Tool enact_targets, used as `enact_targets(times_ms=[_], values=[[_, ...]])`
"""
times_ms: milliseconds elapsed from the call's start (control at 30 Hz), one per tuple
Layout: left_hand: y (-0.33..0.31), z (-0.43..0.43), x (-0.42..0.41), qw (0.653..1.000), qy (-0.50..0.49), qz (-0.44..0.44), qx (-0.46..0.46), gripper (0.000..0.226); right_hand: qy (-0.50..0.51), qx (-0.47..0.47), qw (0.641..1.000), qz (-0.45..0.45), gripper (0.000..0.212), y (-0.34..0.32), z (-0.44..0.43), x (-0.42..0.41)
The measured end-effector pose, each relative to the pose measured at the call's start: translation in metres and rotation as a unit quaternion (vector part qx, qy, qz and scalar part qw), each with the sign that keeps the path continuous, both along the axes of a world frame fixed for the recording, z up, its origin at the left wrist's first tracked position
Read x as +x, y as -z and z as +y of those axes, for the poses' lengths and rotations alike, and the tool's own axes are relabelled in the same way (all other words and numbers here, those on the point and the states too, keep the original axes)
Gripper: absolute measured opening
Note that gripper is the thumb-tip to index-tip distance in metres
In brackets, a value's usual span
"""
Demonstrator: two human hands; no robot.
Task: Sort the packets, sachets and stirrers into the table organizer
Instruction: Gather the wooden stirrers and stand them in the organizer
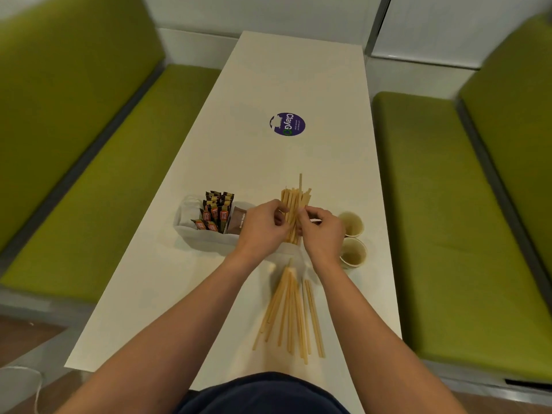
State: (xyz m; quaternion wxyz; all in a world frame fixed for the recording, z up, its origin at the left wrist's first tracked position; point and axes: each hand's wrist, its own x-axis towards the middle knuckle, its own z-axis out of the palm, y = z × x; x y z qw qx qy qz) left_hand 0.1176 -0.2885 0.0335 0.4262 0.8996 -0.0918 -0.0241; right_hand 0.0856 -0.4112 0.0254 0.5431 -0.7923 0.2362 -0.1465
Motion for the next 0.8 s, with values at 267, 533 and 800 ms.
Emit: enact_targets(times_ms=[267, 533, 800], values=[[0.002, -0.004, 0.004, 1.000, 0.004, -0.012, -0.007, 0.033, -0.014, -0.069, 0.997, 0.034, 0.014, -0.002, 0.000, -0.010], [0.006, -0.001, 0.004, 1.000, -0.016, -0.020, -0.005, 0.023, -0.009, -0.106, 0.993, 0.040, 0.017, 0.001, 0.004, -0.013], [-0.001, 0.014, -0.031, 0.999, 0.001, -0.036, -0.024, 0.018, -0.049, -0.091, 0.994, 0.037, 0.018, 0.000, -0.002, -0.045]])
